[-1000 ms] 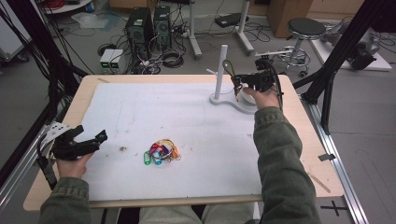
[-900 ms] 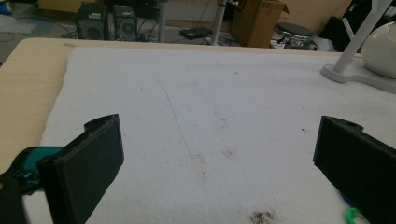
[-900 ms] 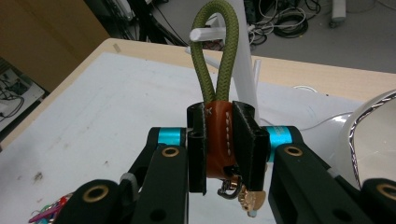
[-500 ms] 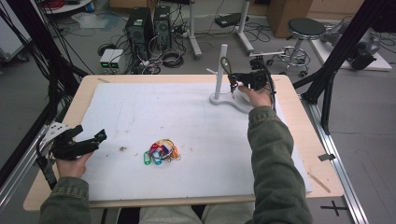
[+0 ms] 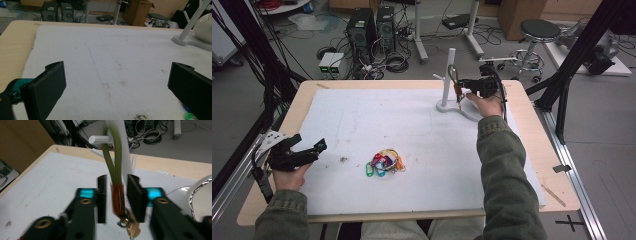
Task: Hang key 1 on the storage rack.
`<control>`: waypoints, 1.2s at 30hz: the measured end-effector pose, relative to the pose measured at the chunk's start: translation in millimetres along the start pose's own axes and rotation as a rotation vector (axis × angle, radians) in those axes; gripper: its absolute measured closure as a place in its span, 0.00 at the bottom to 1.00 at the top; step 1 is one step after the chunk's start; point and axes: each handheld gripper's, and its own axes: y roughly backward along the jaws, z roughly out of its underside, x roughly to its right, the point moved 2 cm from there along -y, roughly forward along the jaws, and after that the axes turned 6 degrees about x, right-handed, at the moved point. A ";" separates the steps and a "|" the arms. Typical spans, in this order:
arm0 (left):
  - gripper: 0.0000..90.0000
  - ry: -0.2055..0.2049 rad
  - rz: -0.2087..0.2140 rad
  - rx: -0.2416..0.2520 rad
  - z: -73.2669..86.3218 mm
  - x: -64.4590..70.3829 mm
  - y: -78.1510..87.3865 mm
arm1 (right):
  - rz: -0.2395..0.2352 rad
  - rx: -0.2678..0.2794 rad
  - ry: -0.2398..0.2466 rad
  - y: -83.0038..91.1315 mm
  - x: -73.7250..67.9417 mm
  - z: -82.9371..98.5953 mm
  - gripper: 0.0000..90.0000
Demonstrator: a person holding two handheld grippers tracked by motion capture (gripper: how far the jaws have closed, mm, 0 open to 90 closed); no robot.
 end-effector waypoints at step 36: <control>0.02 -0.014 0.006 -0.011 0.5 2.5 -2.8 | 0.128 -0.061 0.161 46.9 -24.8 35.5 0.01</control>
